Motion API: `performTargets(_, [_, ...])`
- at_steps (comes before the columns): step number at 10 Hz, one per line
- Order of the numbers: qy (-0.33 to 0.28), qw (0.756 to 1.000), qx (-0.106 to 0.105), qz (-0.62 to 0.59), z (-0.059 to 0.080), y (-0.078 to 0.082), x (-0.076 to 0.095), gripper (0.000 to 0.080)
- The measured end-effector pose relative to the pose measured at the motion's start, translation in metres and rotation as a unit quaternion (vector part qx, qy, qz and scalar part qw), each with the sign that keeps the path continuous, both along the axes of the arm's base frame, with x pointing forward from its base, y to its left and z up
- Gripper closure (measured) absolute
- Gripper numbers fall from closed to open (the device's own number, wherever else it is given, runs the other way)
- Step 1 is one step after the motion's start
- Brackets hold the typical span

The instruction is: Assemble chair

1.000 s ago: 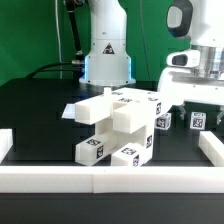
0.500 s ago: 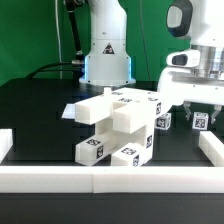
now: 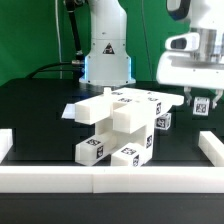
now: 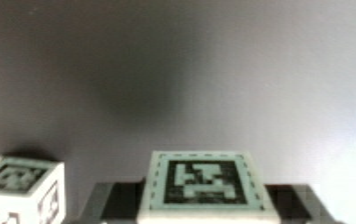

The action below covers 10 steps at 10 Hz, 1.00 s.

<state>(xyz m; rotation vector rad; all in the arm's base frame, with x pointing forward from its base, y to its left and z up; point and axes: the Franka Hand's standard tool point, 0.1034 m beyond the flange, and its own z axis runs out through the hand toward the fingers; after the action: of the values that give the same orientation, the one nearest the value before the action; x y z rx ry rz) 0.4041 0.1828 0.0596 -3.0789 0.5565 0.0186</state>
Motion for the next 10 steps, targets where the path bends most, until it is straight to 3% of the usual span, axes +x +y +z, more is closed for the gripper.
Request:
performTargets(2, [0.006, 1.0, 0.014, 0.005, 0.031, -0.013, 0.015, 0.0515])
performTargets(4, [0.004, 1.0, 0.018, 0.011, 0.044, -0.029, 0.039, 0.0515])
performTargets(5, [0.003, 1.0, 0.018, 0.008, 0.047, -0.035, 0.049, 0.0515])
performTargets(10, [0.004, 1.0, 0.017, 0.02, 0.045, -0.037, 0.048, 0.0515])
